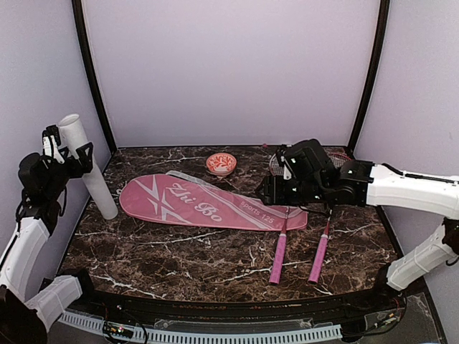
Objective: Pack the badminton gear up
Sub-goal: Move the shuttle tube to the corner of the board, then adjust the racket bag at the center of the board.
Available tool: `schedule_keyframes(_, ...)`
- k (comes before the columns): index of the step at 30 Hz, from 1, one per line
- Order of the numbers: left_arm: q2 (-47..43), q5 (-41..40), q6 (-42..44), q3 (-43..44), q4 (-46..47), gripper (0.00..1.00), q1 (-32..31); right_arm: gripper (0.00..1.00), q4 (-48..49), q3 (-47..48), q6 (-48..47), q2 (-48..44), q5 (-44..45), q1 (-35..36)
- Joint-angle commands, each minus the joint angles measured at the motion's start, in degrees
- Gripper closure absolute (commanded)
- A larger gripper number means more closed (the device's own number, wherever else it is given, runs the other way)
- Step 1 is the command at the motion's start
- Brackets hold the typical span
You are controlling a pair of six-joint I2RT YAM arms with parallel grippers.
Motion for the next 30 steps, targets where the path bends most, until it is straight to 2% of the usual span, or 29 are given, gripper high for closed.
schedule_keyframes(1,-4.08,0.02,-5.55,1.79,-11.57,0.01,0.31,0.37,-1.23,3.17,-5.78,4.33,-5.72,-4.17)
schedule_keyframes(8,-7.48,7.29,-15.54,-1.63,-19.07,0.03,0.28,0.45,-2.23,8.09,-12.79,15.14,-10.83,-10.07)
schedule_keyframes(13,-7.66,12.03,-15.83,-2.81,-21.61,0.04,0.24,0.45,-3.72,11.87,-18.16,23.48,-11.27,-12.38)
schedule_keyframes(17,-7.57,12.94,-12.5,-3.34,-24.79,0.05,0.3,0.45,-6.52,16.01,-23.37,28.4,-13.05,-12.39)
schedule_keyframes(22,-7.32,14.24,-10.46,-2.42,-26.98,0.05,0.31,0.45,-5.14,13.87,-29.35,28.3,-18.46,-10.97)
schedule_keyframes(26,-6.31,15.96,-11.34,-2.91,-26.26,0.06,0.31,0.54,-5.09,11.55,-32.29,28.21,-18.46,-9.44)
schedule_keyframes(30,-6.0,16.22,-11.3,-2.83,-26.3,0.07,0.26,0.56,-6.05,11.16,-34.59,30.19,-16.91,-8.47)
